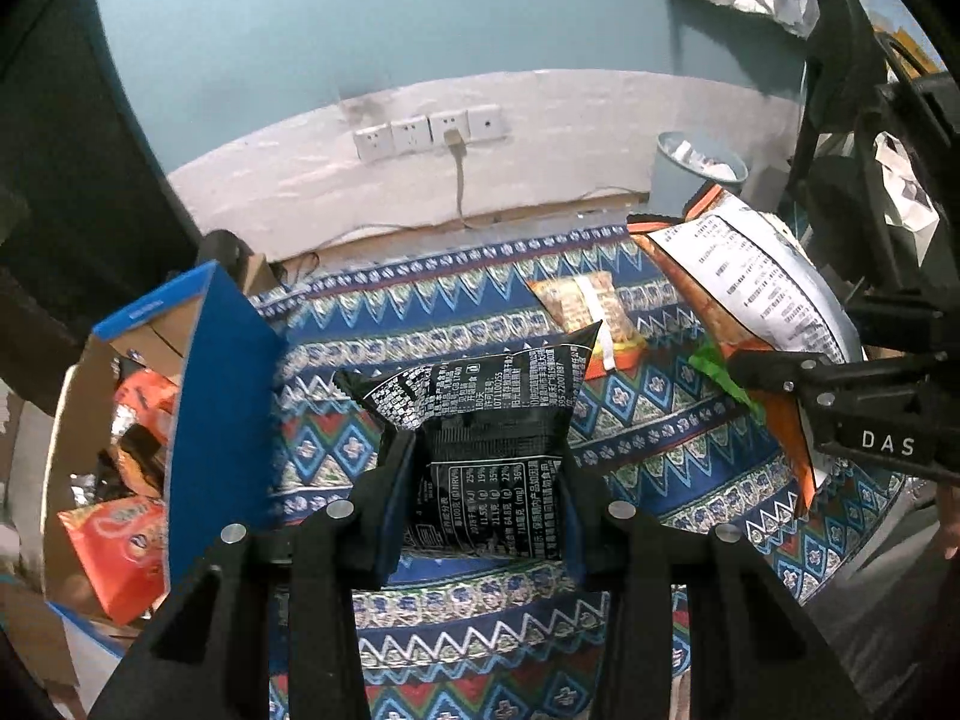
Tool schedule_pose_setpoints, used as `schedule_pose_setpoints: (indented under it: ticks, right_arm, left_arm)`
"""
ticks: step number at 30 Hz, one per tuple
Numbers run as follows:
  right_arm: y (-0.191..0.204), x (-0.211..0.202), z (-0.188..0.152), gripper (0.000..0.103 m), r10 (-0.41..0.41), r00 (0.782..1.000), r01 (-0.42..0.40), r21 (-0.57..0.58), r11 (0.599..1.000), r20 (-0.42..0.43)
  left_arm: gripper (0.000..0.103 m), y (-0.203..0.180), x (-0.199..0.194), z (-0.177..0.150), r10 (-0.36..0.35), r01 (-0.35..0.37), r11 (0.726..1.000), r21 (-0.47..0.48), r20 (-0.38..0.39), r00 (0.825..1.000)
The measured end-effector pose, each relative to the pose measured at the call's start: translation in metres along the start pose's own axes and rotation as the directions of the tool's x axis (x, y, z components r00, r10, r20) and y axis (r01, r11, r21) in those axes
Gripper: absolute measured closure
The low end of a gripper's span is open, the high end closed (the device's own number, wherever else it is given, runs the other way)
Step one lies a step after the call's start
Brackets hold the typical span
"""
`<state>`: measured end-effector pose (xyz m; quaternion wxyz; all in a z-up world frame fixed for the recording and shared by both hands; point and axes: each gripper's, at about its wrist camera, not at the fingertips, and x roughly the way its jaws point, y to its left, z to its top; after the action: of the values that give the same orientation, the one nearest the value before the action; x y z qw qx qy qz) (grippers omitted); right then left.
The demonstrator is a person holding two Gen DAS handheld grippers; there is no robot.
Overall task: Organize snacks
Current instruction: 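Lift and carry the black and white bags over the box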
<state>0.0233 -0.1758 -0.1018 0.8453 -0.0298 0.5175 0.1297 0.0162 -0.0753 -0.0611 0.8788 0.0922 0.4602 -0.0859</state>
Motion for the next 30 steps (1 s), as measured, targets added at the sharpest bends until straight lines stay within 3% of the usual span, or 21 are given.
schedule_pose_setpoints:
  ticks: [13, 30]
  right_arm:
    - [0.046, -0.019, 0.031, 0.066, 0.054, 0.997, -0.050, -0.071, 0.996, 0.061]
    - [0.121, -0.023, 0.077, 0.066, 0.137, 0.986, -0.120, -0.169, 0.978, 0.091]
  left_arm:
    - [0.061, 0.040, -0.027, 0.000, 0.054, -0.052, 0.998, -0.033, 0.072, 0.996]
    - [0.061, 0.115, -0.050, -0.010, 0.097, -0.080, 0.982, -0.172, 0.096, 0.991]
